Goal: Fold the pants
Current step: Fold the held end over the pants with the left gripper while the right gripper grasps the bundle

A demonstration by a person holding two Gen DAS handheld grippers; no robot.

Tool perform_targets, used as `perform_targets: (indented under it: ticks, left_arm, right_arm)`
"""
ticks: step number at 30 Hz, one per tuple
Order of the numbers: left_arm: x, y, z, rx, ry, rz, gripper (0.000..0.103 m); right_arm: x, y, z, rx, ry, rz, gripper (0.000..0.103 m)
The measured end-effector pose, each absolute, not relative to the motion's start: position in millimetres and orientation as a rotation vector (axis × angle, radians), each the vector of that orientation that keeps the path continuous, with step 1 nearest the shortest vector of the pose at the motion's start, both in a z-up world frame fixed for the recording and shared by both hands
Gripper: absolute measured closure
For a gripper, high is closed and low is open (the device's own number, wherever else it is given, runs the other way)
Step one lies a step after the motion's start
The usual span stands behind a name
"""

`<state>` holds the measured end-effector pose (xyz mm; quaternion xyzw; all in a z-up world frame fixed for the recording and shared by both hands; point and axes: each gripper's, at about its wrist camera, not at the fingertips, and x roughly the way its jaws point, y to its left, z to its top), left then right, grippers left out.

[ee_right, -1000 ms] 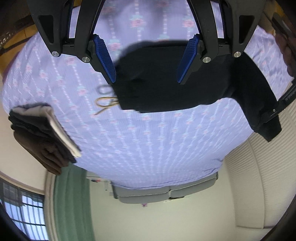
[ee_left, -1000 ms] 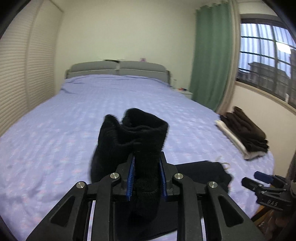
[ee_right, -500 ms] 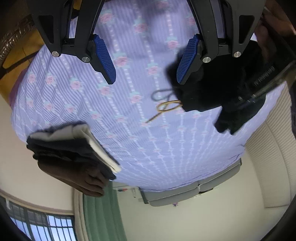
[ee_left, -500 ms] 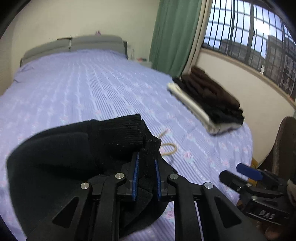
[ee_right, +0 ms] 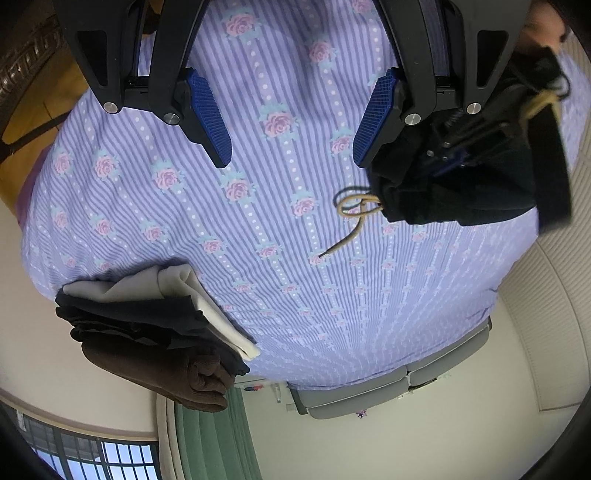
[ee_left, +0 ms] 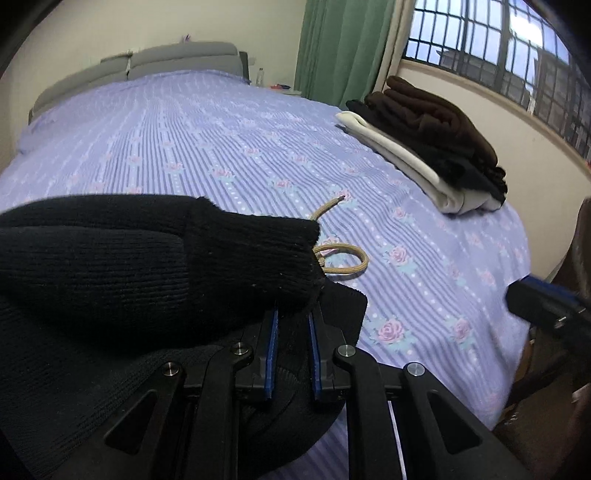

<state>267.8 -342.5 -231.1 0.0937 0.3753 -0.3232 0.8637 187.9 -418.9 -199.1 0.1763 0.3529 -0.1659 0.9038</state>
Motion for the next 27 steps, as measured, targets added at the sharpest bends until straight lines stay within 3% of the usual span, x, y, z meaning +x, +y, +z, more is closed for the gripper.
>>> perform_targets:
  ticks: [2, 6, 7, 13, 18, 27]
  left_arm:
    - [263, -344, -222, 0.211, 0.777, -0.674, 0.083]
    - [244, -344, -198, 0.243, 0.727, -0.701, 0.032]
    - [237, -342, -191, 0.250, 0.708, -0.695, 0.027]
    - [208, -311, -149, 0.207, 0.679, -0.698, 0.024]
    - [196, -249, -115, 0.178, 0.609, -0.613, 0.011]
    - [235, -175, -116, 0.121, 0.631, -0.454, 0.012]
  right_arm:
    - [187, -417, -193, 0.357, 0.723, -0.341, 0.034]
    - [178, -410, -174, 0.319, 0.692, -0.343, 0.034]
    - [176, -407, -169, 0.309, 0.686, -0.343, 0.034]
    - [167, -395, -144, 0.280, 0.658, -0.331, 0.035]
    - [164, -378, -122, 0.255, 0.621, -0.293, 0.035]
    - [201, -328, -120, 0.226, 0.615, -0.174, 0.034]
